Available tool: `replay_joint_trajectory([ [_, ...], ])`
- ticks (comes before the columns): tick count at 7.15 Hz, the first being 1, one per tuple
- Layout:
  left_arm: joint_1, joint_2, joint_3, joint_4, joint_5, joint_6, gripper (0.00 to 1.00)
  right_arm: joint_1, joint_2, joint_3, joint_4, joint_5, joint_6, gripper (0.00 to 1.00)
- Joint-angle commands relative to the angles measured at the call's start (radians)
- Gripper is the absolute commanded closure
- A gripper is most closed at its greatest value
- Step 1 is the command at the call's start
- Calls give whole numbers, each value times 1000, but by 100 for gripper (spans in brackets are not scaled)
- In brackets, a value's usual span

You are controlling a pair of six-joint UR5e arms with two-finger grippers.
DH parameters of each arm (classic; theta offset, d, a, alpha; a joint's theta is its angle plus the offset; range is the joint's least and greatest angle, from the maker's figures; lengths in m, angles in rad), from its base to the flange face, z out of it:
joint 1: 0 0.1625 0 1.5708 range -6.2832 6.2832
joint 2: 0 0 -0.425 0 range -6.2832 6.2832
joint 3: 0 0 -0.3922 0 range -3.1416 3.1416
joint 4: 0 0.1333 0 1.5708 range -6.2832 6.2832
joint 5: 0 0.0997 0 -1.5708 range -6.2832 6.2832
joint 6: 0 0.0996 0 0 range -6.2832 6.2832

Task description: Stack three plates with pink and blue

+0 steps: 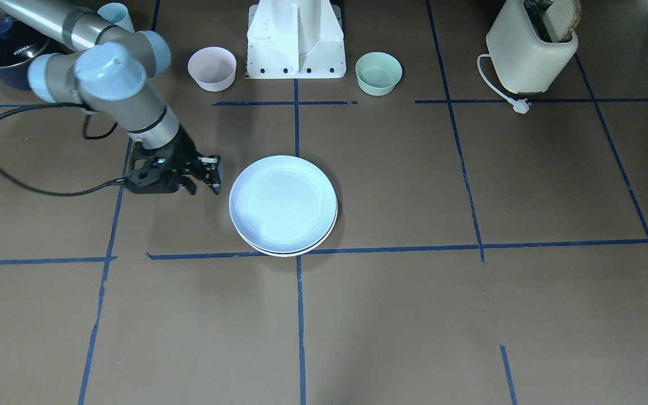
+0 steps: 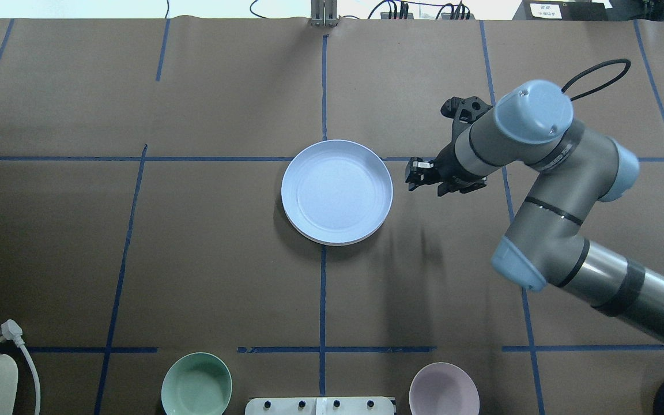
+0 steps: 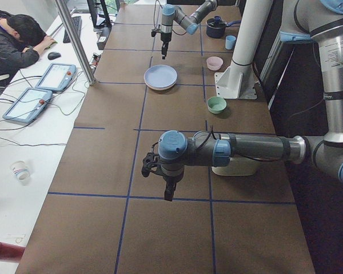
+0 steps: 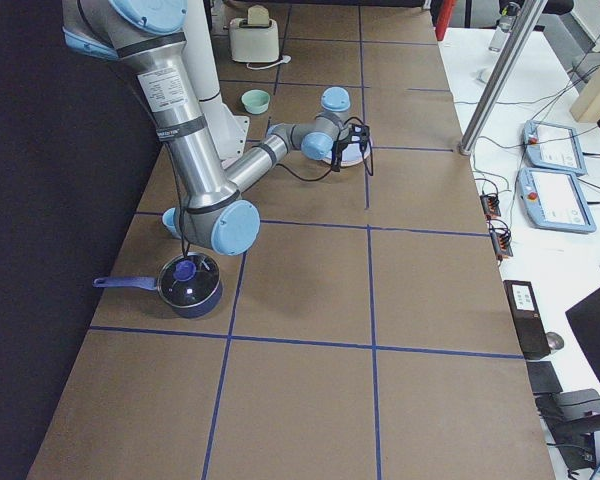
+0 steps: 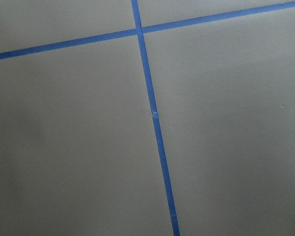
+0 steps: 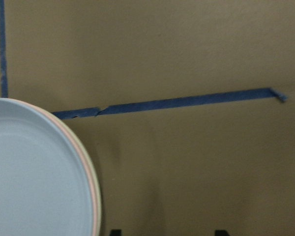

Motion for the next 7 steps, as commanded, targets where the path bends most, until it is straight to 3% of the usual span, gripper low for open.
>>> replay_joint_trajectory([
  [1, 0, -4, 5, 6, 8, -2, 0, 247, -96, 8, -164, 185, -439, 0],
  [4, -4, 15, 2, 9, 8, 1, 0, 620, -393, 0, -231, 258, -1154, 0],
  [5, -6, 17, -2, 9, 9, 2, 0, 692, -458, 0, -312, 257, -1298, 0],
  [6, -6, 9, 14, 12, 7, 1, 0, 717, -543, 5, -308, 243, -1319, 0],
  [7, -4, 11, 16, 16, 4, -2, 0, 733, -558, 9, -295, 244, -1310, 0],
])
